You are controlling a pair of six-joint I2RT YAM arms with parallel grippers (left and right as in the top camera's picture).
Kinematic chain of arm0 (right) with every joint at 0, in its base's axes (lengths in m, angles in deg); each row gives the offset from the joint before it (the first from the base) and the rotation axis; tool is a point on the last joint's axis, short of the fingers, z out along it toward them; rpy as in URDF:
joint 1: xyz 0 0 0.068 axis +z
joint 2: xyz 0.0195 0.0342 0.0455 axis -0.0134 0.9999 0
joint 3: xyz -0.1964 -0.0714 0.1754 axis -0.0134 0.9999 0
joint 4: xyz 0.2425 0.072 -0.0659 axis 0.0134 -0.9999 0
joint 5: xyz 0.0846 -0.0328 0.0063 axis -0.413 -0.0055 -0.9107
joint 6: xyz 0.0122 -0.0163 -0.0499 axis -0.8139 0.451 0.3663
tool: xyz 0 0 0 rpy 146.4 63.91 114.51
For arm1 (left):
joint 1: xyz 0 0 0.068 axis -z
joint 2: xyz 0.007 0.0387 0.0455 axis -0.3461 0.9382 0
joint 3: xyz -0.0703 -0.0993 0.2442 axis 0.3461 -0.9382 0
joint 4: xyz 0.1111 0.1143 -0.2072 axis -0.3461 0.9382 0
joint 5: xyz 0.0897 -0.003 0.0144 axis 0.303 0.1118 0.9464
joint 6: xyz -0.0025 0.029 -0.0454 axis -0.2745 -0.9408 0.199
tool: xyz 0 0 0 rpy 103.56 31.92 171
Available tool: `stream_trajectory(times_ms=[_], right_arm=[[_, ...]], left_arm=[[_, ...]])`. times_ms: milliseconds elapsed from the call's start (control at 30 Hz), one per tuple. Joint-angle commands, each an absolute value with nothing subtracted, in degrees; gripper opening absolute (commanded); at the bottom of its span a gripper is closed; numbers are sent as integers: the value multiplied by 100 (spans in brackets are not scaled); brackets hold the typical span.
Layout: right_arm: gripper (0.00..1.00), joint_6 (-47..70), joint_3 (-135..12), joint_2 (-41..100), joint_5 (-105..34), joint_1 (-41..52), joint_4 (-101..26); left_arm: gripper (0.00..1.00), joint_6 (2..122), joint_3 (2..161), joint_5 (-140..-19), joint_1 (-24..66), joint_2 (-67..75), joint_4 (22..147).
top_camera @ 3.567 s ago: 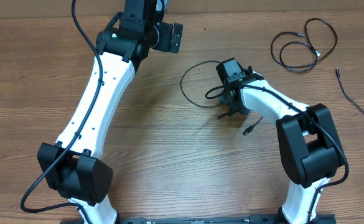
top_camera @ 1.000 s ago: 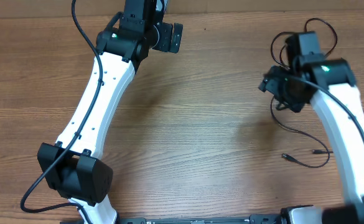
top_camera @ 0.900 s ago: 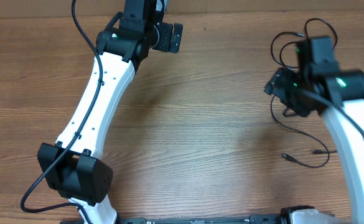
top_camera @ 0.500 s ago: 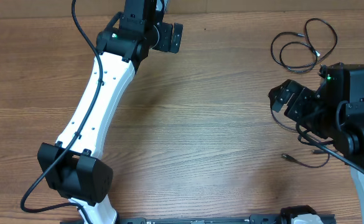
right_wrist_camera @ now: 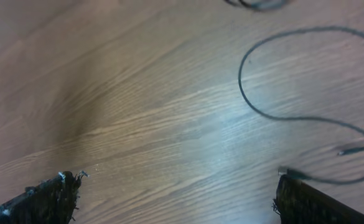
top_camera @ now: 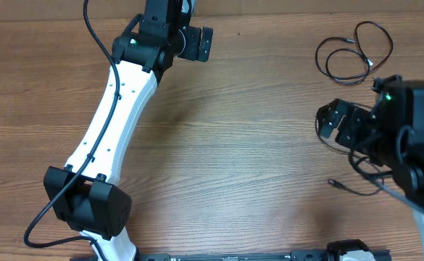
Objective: Untangle cables
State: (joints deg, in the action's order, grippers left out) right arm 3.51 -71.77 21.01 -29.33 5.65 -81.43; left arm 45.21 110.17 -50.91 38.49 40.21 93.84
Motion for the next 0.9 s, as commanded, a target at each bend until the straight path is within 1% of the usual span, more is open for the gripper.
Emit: stream_trajectory(times_ms=[0, 133, 367, 467, 633, 867], right_arm=[[100, 762, -6711, 1609, -2841, 558, -7955], [100, 816, -5723, 777, -2756, 561, -7365], [100, 1109, -3660, -1059, -2756, 558, -5599], [100, 1232, -3011, -1767, -2728, 558, -5229], [100, 1227, -2318, -2537, -2387, 558, -4882], [100, 1232, -1708, -2980, -2301, 545, -4106]], left_arm=[[100, 4575, 11105, -5156, 3827, 3914, 9367], [99, 4575, 11105, -5156, 3827, 3914, 9367], [99, 4575, 11105, -5156, 3827, 3914, 9367], [100, 4575, 11105, -5156, 3827, 3914, 9367], [99, 4575, 11105, -5156, 3827, 3914, 9367], [100, 4575, 11105, -5156, 3827, 3914, 9367]])
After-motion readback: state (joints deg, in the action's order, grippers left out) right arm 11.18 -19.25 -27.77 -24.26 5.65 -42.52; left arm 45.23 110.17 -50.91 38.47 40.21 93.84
